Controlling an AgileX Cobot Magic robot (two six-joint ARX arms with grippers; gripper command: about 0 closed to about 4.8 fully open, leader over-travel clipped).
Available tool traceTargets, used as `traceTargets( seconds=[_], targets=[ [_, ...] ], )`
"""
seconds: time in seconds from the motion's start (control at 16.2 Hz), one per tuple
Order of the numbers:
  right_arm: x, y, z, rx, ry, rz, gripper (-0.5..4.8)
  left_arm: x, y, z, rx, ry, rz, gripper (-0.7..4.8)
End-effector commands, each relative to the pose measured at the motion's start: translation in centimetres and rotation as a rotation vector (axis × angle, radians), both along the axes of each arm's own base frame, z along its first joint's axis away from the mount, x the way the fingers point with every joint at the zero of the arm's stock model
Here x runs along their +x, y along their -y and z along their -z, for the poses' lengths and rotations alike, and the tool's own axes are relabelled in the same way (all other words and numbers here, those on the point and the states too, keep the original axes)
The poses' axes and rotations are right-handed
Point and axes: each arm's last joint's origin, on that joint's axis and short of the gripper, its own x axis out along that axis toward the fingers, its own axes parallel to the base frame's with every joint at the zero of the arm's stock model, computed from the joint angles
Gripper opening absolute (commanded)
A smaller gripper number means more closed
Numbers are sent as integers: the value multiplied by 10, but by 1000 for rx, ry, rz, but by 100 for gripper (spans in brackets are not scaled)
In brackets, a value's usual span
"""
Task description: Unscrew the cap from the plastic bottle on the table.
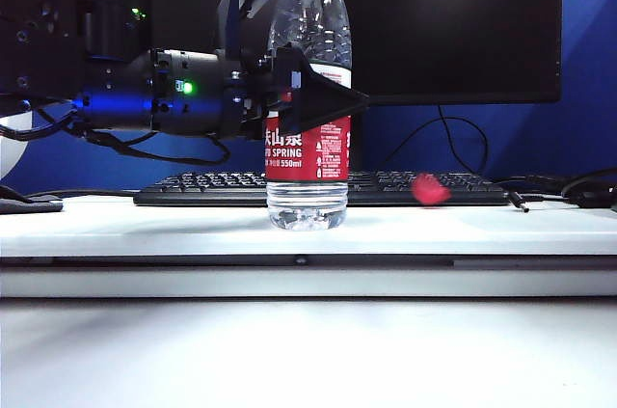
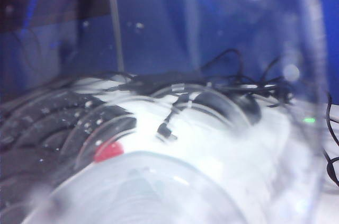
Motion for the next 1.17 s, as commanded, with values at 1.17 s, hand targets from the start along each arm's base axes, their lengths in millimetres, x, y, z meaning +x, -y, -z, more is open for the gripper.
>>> traceTargets(
  seconds=[1.17],
  targets=[
    [-76,111,-13,-220,-158,216,-4,2,-1,4,28,1,-66,281]
  ],
)
